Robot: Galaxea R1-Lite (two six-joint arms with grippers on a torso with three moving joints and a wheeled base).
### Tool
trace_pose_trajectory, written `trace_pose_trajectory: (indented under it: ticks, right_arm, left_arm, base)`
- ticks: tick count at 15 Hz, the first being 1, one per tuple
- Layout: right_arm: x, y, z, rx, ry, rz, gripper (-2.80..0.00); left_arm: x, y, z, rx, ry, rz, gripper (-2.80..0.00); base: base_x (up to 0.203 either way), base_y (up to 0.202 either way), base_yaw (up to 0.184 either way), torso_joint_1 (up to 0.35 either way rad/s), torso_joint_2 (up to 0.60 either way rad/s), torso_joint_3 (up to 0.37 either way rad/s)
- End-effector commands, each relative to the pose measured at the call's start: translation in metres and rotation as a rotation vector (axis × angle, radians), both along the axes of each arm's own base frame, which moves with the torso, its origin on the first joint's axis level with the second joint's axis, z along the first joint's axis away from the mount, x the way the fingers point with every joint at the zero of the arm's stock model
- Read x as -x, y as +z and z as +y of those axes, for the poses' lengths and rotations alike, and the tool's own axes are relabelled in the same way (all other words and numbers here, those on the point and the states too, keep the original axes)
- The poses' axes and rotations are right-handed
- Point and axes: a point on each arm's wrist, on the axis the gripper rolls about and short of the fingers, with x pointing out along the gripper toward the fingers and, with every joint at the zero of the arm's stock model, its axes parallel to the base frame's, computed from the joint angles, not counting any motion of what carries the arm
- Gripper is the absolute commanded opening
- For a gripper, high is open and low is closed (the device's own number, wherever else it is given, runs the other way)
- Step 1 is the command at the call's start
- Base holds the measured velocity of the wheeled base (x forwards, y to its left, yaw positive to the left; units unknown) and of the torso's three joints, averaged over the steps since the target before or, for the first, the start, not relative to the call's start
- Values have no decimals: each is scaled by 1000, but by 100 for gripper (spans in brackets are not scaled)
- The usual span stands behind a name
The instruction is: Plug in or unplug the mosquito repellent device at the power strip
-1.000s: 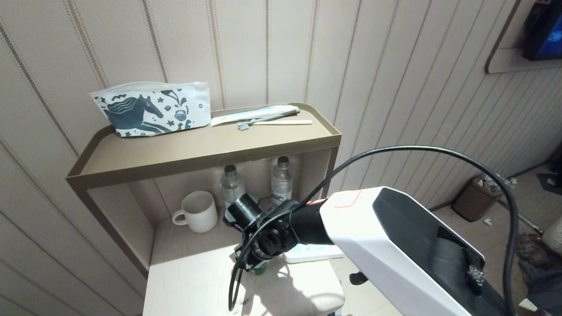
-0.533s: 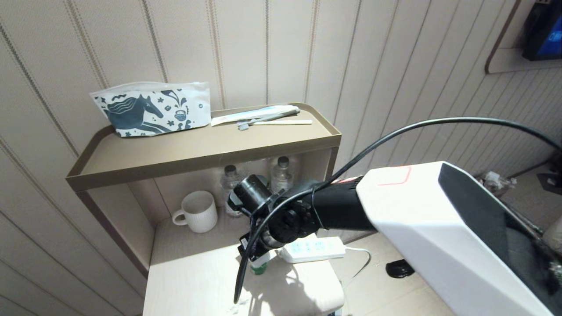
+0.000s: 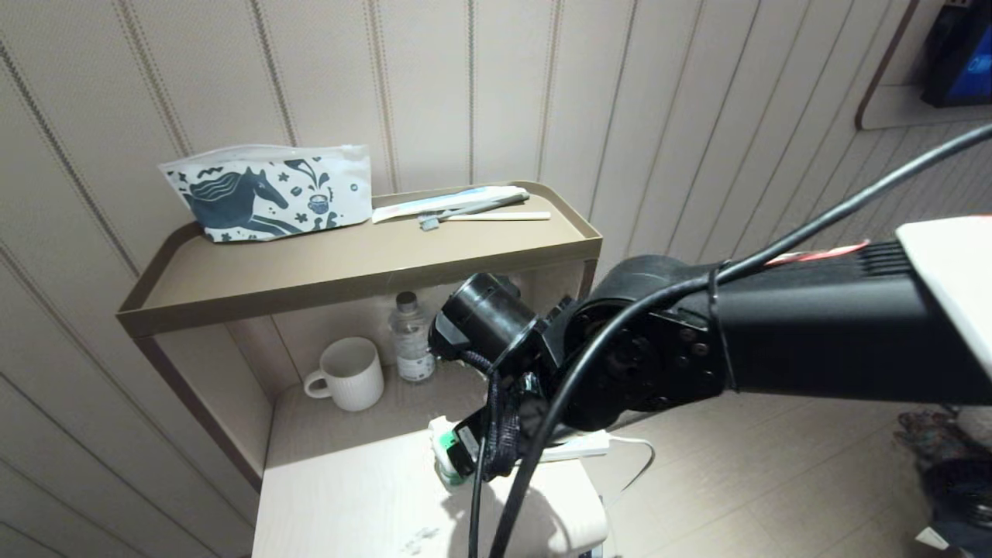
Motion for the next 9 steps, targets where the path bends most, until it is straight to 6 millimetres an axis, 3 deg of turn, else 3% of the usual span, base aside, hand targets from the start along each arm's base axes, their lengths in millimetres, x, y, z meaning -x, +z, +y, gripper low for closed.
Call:
trace_pose_trajectory:
  ticks: [1, 4, 9]
  right_arm:
    - [20, 24, -12, -45, 8, -20, 0]
    - [37, 39, -29, -79, -8, -21, 0]
    - [58, 39, -73, -36, -106, 58, 0]
  left_arm:
    - [0, 0, 0, -1, -1, 2, -280]
    - [0, 0, 0, -8, -2, 2, -280]
    - [0, 0, 0, -2, -1, 2, -280]
  base:
    - [0, 0, 0, 0, 0, 0]
    - [0, 0, 0, 0, 0, 0]
    - [0, 0, 0, 0, 0, 0]
